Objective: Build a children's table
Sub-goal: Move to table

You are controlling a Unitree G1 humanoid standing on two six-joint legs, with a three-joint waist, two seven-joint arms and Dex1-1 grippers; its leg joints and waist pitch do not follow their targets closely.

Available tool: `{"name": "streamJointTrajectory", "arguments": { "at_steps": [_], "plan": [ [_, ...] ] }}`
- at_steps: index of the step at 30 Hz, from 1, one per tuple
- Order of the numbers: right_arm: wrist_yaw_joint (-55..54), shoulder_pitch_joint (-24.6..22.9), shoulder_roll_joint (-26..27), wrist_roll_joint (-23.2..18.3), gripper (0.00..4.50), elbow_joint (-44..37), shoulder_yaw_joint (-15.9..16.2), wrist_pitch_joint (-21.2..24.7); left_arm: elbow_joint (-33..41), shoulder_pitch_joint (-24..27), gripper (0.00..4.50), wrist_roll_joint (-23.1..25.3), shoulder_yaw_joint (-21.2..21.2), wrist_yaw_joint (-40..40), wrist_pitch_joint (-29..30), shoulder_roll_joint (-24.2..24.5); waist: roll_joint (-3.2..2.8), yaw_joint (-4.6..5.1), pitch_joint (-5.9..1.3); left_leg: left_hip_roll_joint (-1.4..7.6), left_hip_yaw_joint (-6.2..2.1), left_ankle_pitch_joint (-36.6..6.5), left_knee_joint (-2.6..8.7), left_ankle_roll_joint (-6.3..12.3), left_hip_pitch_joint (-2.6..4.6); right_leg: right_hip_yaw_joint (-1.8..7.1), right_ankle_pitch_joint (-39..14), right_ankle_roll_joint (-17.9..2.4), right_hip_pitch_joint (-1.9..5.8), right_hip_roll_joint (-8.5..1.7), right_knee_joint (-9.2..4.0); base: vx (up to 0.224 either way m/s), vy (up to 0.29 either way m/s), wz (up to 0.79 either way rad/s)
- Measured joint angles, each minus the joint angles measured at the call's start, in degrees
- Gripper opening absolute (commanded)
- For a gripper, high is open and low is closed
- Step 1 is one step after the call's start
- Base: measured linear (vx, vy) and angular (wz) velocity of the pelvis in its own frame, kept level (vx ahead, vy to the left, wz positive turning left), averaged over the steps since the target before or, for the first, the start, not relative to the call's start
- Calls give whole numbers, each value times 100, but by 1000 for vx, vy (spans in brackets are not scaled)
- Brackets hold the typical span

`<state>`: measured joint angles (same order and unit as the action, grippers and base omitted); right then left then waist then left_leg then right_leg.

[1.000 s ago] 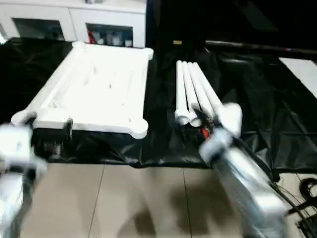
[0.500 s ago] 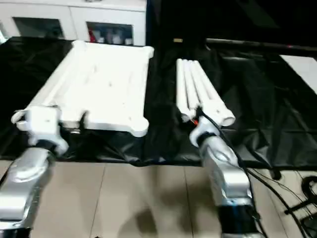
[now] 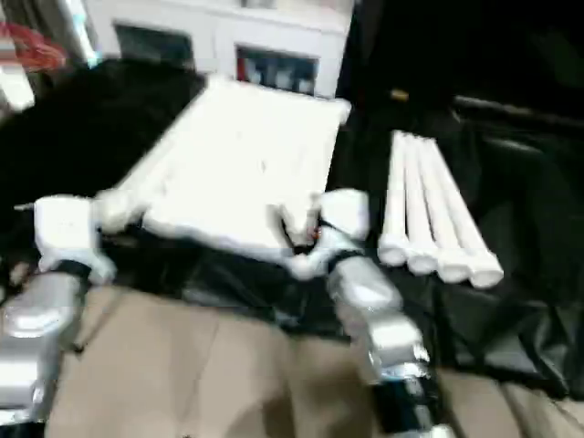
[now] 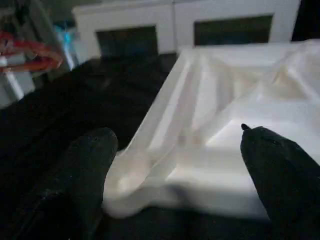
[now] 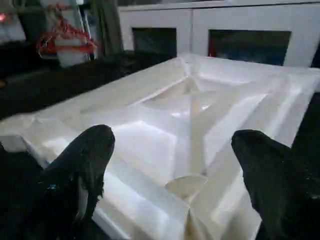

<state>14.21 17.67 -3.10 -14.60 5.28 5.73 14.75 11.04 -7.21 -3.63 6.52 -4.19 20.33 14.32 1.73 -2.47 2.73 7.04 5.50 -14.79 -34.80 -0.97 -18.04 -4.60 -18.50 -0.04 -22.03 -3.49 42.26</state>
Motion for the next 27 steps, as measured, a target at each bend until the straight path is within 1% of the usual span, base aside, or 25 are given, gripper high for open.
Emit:
{"name": "streamJointTrajectory", "arguments": {
  "at_steps": [1,2,4,5,6,7,8,9,10,11,12,13,14,16,17,18,19,20,21,22,23,24,25,26,27],
  "plan": [
    [-7,-4,-8,-56,425,-9,-54,94,13,-14,450,0,-7,-2,-1,-3,93,35,7,-61,67,-30,9,-12,73,113,81,-7,-89,-14,-240,103,-58,-2],
    [-32,-17,-68,-79,425,-12,-109,187,42,-18,450,3,-25,-3,-4,-50,315,66,0,-144,190,-122,-67,-11,107,264,539,-14,-81,-94,-428,86,-116,16],
    [-75,-146,-190,-82,425,63,-306,267,63,68,450,0,-271,-31,0,-218,267,-58,30,-96,166,-337,-383,349,147,389,434,-97,69,59,-410,100,-134,20],
    [-116,-151,-204,-81,425,75,-419,265,61,121,450,2,-291,-40,7,-208,254,-83,33,-133,64,-342,-665,353,14,390,422,-109,152,91,-470,124,-90,5],
    [-125,-147,-200,-77,425,75,-465,260,63,121,450,4,-287,-40,7,-191,222,-107,30,-137,22,-339,-730,349,-77,383,422,-119,227,136,-541,119,-46,8],
    [-126,-125,-189,-69,425,75,-471,243,68,119,450,5,-271,-39,6,-178,183,-137,30,-117,2,-308,-674,296,-139,372,409,-129,299,185,-578,119,-46,8],
    [-138,-98,-163,-44,425,74,-469,131,71,116,450,5,-261,-39,5,-175,53,-179,29,-20,-23,-261,-394,218,-187,308,392,-149,376,277,-614,104,15,12],
    [-144,-74,-157,-42,425,77,-472,87,67,107,450,8,-254,-43,3,-159,-63,-196,48,75,-20,-39,-283,-21,-196,205,361,-145,439,324,-621,126,82,1],
    [-152,-75,-119,-37,425,82,-462,79,55,108,450,12,-236,-51,2,-116,-76,-192,59,126,6,28,-281,-93,-151,161,321,-126,484,308,-634,126,82,1],
    [-145,-69,-45,-40,425,84,-357,85,34,106,450,21,-182,-56,0,-66,-119,-161,79,135,42,5,-196,-119,-90,129,232,-252,444,282,-646,172,93,5],
    [-141,-51,-14,-49,425,64,-279,102,-30,106,450,39,-130,-63,-1,-29,-90,-172,75,150,159,-16,-142,-118,-8,104,144,-380,347,208,-404,174,70,-10],
    [-143,-79,-14,-56,425,-17,-281,123,-75,92,450,52,-125,-80,-1,-2,-96,-203,75,177,281,-66,-127,-122,76,71,146,-341,220,129,-141,174,70,-10],
    [-149,-153,-64,-58,425,-134,-309,141,-77,62,450,55,-131,-147,-11,34,-65,-233,61,224,490,-122,-83,-129,186,20,159,-297,64,5,-28,132,53,-45],
    [-160,-281,-162,-57,425,-308,-404,185,-79,-25,450,51,-165,-240,-48,34,26,-227,52,318,900,-190,-24,-196,358,-99,252,-382,-94,-181,-204,129,2,-49],
    [-170,-314,-190,-58,425,-362,-477,241,-85,-52,450,50,-206,-288,-68,32,157,-207,34,288,1139,-263,-10,-262,500,-29,393,-438,-145,-270,-400,180,-59,-53],
    [-174,-414,-238,-61,425,-448,-540,263,-100,-66,450,51,-264,-302,-74,-14,186,-217,12,269,1156,-356,-101,-303,543,199,496,-248,-72,-187,-390,203,-56,-51],
    [-186,-532,-285,-61,425,-497,-611,276,-129,-96,450,49,-392,-321,-77,-82,104,-274,36,255,991,-525,-202,-257,552,392,464,-163,-12,6,-391,203,-56,-51],
    [-219,-687,-345,-59,425,-510,-720,320,-156,-162,450,40,-587,-376,-80,-156,45,-348,49,101,612,-583,-520,-182,483,608,434,-187,78,197,-436,210,-14,-49],
    [-257,-767,-372,-58,425,-513,-776,349,-171,-191,450,36,-654,-402,-86,-160,52,-397,47,-41,393,-567,-780,-211,355,787,442,-201,150,330,-508,216,-20,-59],
    [-281,-803,-374,-59,425,-544,-794,365,-198,-229,450,28,-654,-421,-104,-157,39,-411,45,-163,172,-493,-982,-342,149,961,450,-212,227,467,-586,216,-20,-59],
    [-321,-847,-362,-59,425,-665,-801,375,-218,-269,450,6,-645,-437,-156,-157,-13,-479,31,-215,-5,-370,-1010,-565,-133,1132,453,-208,305,640,-649,176,6,-51],
    [-345,-842,-337,-62,425,-771,-798,379,-228,-271,450,-12,-630,-455,-205,-162,-135,-516,-1,-186,-172,-230,-805,-796,-326,1183,458,-186,319,806,-655,30,61,-55],
    [-379,-815,-323,-62,425,-883,-800,372,-236,-274,450,-31,-609,-492,-253,-164,-274,-516,-18,-83,-254,-49,-448,-608,-404,1194,454,-118,311,1007,-621,30,61,-55],
    [-408,-802,-163,-67,425,-942,-738,397,-328,-249,450,-105,-524,-565,-287,-170,-337,-503,-26,-2,-206,-19,-500,-162,-433,980,376,-79,104,931,-291,-3,77,-66],
    [-405,-807,-102,-79,425,-991,-648,409,-403,-251,450,-130,-444,-576,-284,-171,-240,-419,-47,-14,-73,-52,-506,-114,-403,726,340,-30,-18,695,-168,97,61,-48]
  ]
}}
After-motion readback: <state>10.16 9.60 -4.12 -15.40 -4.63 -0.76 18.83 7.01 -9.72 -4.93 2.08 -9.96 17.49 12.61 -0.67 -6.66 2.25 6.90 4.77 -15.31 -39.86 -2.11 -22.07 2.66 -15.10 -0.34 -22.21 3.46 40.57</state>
